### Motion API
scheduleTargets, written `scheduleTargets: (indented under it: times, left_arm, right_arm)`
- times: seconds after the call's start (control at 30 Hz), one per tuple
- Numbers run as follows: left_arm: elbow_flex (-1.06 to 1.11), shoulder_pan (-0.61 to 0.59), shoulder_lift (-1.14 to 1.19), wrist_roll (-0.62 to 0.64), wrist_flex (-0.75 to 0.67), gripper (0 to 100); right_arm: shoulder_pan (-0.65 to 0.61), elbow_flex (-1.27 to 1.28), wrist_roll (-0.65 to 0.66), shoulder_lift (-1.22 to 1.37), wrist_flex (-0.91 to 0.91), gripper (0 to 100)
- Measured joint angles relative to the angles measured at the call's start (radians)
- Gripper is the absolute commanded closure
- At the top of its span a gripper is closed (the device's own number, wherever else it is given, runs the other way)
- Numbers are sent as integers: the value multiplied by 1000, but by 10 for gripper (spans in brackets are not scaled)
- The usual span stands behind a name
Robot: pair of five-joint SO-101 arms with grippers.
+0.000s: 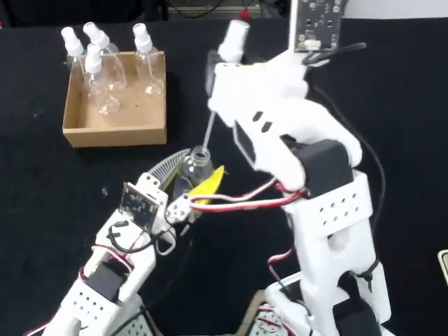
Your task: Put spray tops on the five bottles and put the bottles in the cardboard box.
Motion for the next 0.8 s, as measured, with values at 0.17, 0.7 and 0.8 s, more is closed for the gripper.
scheduleTargets:
  times: [0.17,0.7,0.8]
  left_arm:
    - [0,0,0,0,0,949]
    - [0,0,0,0,0,952]
    - [0,0,0,0,0,952]
  right_arm:
    - [-15,15,0,0,0,878]
    - [-18,443,0,-313,-167,878]
    - [-32,546,3,-393,-221,878]
